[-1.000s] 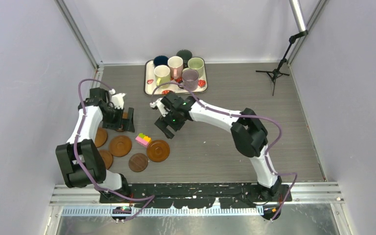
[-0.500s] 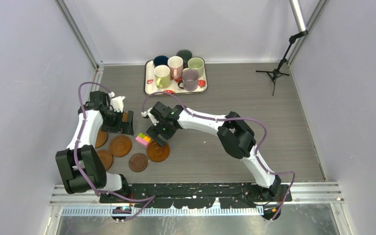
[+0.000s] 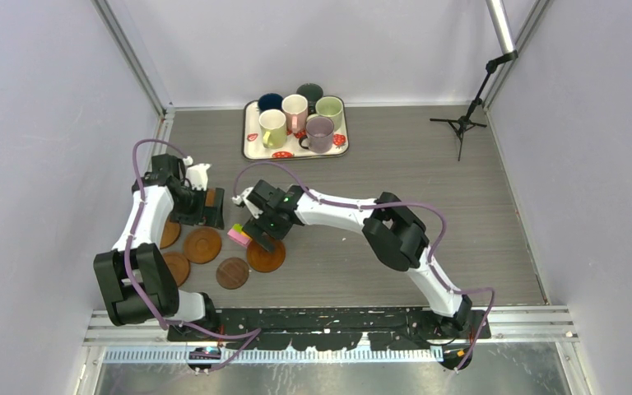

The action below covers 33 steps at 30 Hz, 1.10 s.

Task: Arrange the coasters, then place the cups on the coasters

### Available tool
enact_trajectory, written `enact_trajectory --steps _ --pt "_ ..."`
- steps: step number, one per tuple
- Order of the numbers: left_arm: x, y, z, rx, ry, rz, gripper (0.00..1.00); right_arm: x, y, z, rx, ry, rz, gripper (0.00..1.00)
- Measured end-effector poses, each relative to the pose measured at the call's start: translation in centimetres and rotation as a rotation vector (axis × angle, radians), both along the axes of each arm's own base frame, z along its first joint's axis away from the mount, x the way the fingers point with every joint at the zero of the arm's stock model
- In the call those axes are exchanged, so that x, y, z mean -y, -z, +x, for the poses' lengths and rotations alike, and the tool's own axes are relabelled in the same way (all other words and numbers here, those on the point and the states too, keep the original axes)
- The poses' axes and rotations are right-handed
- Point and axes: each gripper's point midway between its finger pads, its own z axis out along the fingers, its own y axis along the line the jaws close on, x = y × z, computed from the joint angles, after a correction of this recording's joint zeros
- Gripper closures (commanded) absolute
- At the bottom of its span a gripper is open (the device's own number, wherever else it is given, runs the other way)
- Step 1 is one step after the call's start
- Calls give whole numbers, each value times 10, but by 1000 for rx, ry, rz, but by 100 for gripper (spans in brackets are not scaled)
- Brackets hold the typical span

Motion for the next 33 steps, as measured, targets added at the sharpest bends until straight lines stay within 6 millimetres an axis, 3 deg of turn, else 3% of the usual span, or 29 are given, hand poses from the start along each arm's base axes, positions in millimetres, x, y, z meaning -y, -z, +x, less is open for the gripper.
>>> enact_trajectory --steps 8,14,19,24,29,33 --pt "-1 2 0 -9 -3 6 0 7 -1 1 107 -10 -34 27" --pt "-2 -2 4 1 -3 9 0 38 -1 9 95 12 -64 39" --pt "-4 -5 10 7 -3 10 0 101 1 38 37 111 -92 43" --pt "-6 -7 21 9 1 11 0 192 3 71 -35 255 -108 45" --pt "-6 -10 31 10 4 1 0 286 4 80 -86 378 -155 48" --pt "-6 -9 37 5 10 -2 0 348 4 77 -128 447 -189 48"
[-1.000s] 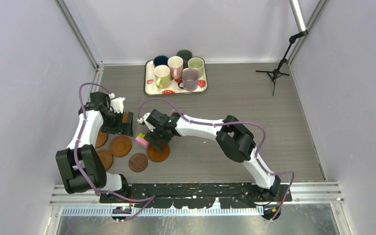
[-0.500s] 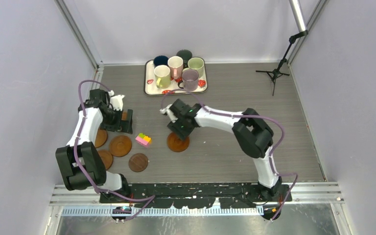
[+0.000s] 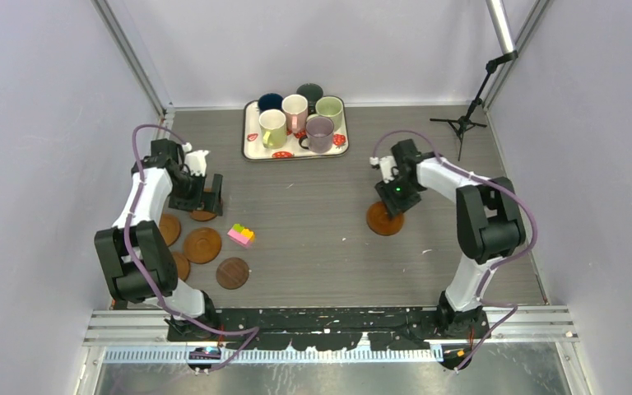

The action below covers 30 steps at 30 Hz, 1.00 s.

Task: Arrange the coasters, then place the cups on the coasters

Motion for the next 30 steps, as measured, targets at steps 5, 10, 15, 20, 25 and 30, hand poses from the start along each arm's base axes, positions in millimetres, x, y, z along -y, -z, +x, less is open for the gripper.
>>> enact_trajectory --steps 5,10,15,20,25,30 --pt "-1 2 6 -11 2 0 0 68 0 -9 -45 80 -22 48" --pt "-3 8 11 -30 8 -1 0 133 0 -14 -67 182 -28 48" --pt "-6 12 14 -41 24 14 0 185 -8 -12 -55 273 -34 48" --pt "-11 20 20 -63 41 35 0 214 -13 -5 -33 301 -44 47" --pt "-20 30 27 -91 45 40 2 221 -19 -2 -23 302 -37 41" --pt "-35 38 31 -111 34 43 3 206 -25 -1 -31 282 32 23"
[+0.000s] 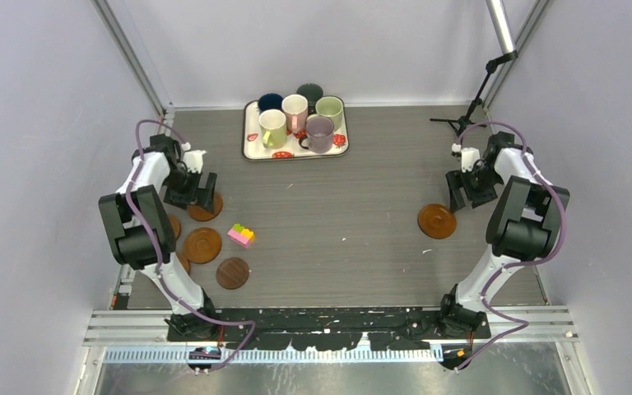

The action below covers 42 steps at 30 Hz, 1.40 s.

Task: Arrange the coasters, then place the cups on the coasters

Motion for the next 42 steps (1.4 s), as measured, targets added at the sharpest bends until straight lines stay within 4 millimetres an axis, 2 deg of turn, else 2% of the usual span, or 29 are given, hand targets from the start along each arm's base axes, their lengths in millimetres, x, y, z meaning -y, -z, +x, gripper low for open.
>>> enact_trajectory --steps 9,16,18,21,25,27,32,35,42 --pt "-17 5 4 -8 -12 29 2 -36 -4 0 2 -68 24 20" --pt "-26 8 3 -12 -23 45 0 -44 15 -4 -10 -109 -47 19" --pt "-29 9 4 -12 -26 53 0 -42 22 -8 -22 -113 -71 23" --pt "-33 12 4 -13 -27 62 0 -37 26 -10 -26 -112 -108 36" --pt "-38 16 5 -19 -19 76 2 -27 25 -2 -8 -92 -143 47" --pt "-40 20 5 -26 -18 84 3 -20 25 3 -7 -74 -148 50" --pt "-46 29 8 -34 -18 106 6 5 23 21 18 -23 -186 50" --pt "-49 30 10 -30 -14 116 8 13 22 23 23 -11 -208 49" --pt "-53 34 25 -14 -5 117 17 19 20 23 24 -6 -217 29"
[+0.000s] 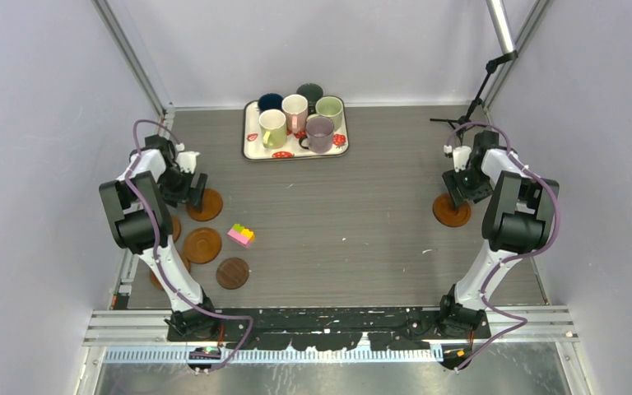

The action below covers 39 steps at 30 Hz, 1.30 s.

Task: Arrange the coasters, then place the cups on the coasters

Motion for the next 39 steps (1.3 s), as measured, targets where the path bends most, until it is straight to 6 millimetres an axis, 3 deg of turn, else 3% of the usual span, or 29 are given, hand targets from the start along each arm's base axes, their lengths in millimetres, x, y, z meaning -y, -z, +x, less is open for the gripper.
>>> enact_trajectory --steps 5,11,14,17,22,34,39 --pt "6 3 3 -12 5 -43 33 -6 -13 7 14 3 52 24" --pt "20 3 9 -16 25 -101 49 -21 -51 31 115 13 144 23" --pt "34 3 14 -11 59 -101 54 -33 -76 36 171 16 205 23" --pt "61 3 21 -6 121 -99 56 -42 -89 36 197 18 249 23" --pt "131 2 26 -10 273 -97 58 -58 -101 29 200 19 325 23" --pt "345 -3 25 17 673 -101 60 -65 -114 6 167 37 396 23" --pt "412 -5 9 10 764 -157 46 -70 -132 0 209 24 398 23"
